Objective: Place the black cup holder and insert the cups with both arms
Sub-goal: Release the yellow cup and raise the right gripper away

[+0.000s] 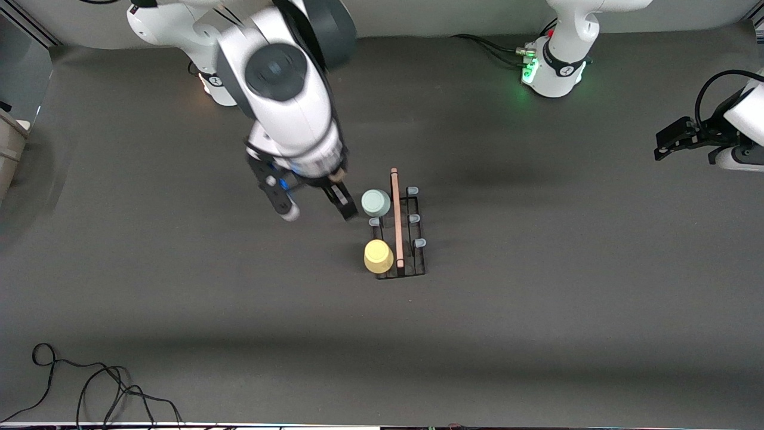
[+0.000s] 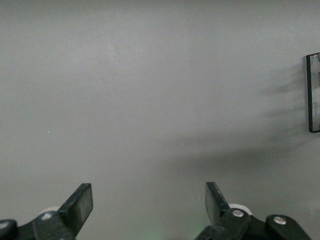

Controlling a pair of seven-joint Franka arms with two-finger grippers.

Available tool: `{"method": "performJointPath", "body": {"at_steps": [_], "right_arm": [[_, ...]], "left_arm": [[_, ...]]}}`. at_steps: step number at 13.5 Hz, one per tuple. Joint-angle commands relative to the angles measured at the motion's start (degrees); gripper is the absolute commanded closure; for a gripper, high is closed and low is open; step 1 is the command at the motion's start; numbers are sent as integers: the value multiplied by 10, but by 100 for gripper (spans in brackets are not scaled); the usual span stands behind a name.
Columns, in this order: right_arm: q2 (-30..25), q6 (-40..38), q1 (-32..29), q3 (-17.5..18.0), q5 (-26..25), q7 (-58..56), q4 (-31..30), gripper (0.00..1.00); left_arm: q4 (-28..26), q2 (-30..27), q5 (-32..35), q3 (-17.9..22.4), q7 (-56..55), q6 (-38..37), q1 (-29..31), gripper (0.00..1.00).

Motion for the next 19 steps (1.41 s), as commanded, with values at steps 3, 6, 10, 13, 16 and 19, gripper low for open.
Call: {"method": "performJointPath", "body": {"at_steps": [3,6,10,13,16,19], "right_arm": [[-155,0,-9,3,-80,-189,-164,0],[-242,2,-116,59,-88,-326,-245,0],[-303,0,-309,165,-100,-533,-294,0],[-308,-1,-437,211,-100,-695,-292,0],[-300,15,-500,212,-100,-825,-282,0],[-301,36,-503,196,-105,-883,-283,0]], "left_arm": [[14,5,-5,2,7,-8,-1,0],[17,5,-5,3,9,-11,0,0],[17,5,-5,3,6,-12,-1,0],[17,5,-5,3,6,-12,-1,0],[19,14,-5,2,4,-7,-1,0],[25,15,-4,2,2,-8,-1,0]]}}
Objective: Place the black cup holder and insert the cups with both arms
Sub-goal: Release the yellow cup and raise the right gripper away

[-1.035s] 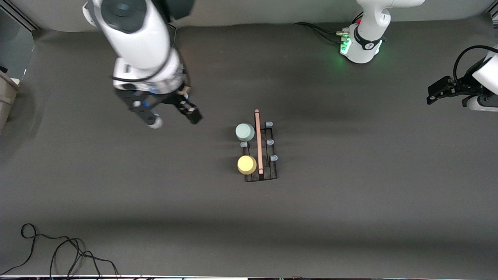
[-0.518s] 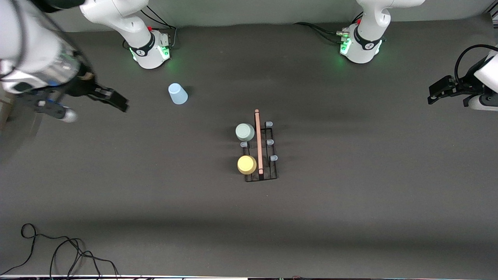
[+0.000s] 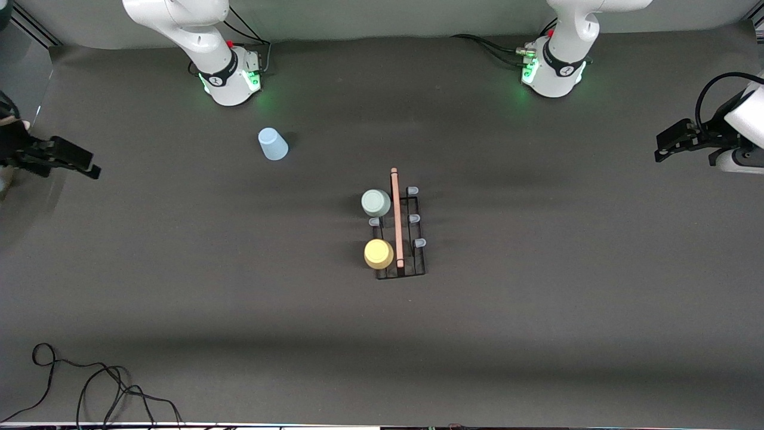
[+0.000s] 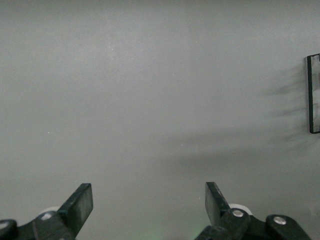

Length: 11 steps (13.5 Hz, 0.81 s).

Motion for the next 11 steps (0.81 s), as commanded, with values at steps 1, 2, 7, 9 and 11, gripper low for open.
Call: {"method": "performJointPath", "body": {"at_steps": [1,2,7,9,11], "right_arm": [[-7,17,4,-3,-17,-33,-9,0],[-7,17,4,-4,-17,-40,-10,0],[-10,16,32,-38,-15,-40,-10,0],[-12,8,32,-38,-9,-39,-12,0],[-10,7,33,-37,-9,-39,-12,0]], "left_arm": [[19,7,-4,2,2,-7,-2,0],[19,8,-4,2,2,-7,-1,0],[19,8,-4,3,0,-11,0,0],[18,8,-4,3,-1,-11,-1,0],[18,8,-4,3,-1,-11,-1,0]]}}
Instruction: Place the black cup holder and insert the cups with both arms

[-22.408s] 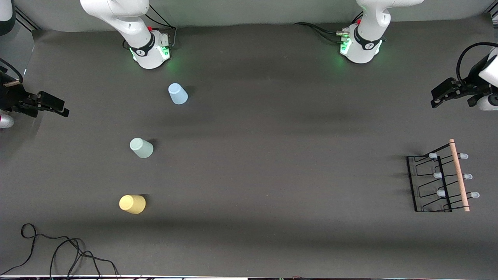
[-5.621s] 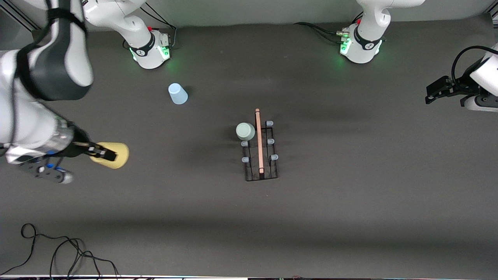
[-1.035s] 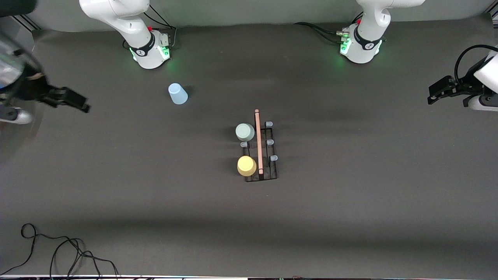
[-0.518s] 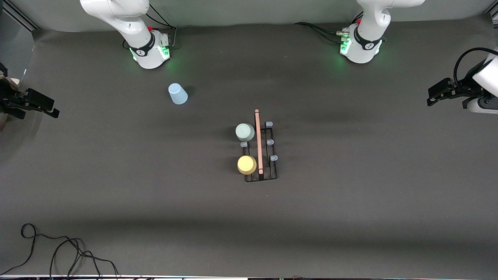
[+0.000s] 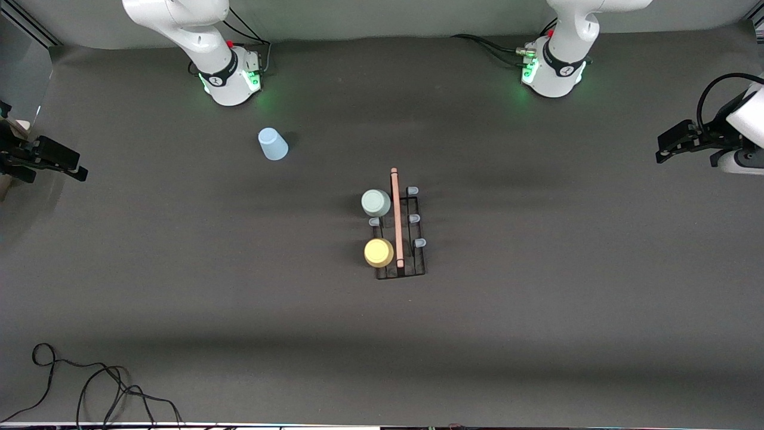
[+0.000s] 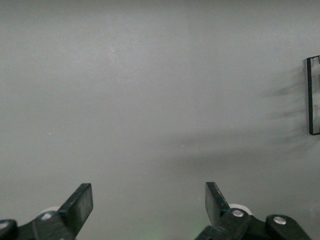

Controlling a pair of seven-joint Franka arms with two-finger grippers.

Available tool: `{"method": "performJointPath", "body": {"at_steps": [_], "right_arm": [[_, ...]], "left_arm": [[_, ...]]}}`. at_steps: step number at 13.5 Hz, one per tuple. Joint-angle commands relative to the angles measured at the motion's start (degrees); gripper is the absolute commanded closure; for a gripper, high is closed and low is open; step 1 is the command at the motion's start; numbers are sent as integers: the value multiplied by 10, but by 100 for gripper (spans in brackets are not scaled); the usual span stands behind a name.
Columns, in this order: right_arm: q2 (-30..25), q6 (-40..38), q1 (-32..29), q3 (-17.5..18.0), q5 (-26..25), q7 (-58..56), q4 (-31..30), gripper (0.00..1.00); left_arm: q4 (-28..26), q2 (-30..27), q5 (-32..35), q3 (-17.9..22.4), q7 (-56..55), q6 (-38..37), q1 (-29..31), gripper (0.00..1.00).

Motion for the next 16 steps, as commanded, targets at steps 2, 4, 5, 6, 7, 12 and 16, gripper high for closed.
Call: {"method": "performJointPath", "body": {"at_steps": [2,4,5,6,7,12,16], "right_arm": [[-8,1,9,-8,-4,-12,-14,0],[-6,4,9,-6,-2,-11,-14,0],[-3,8,9,-7,-2,-11,-16,0],[-3,18,9,-7,0,-11,-25,0],[-6,34,9,-7,5,-11,-41,0],[-4,50,9,-7,7,-11,-50,0],[-3,50,9,-7,7,-10,-50,0]], "left_arm": [[11,6,-2,1,0,-11,-2,0],[13,6,2,1,3,-6,-1,0],[12,6,4,1,5,-7,-2,0],[11,6,5,1,5,-10,-2,0],[12,6,5,1,7,-11,-3,0],[26,6,5,-1,8,-29,-6,0],[29,6,6,0,9,-36,-5,0]]}}
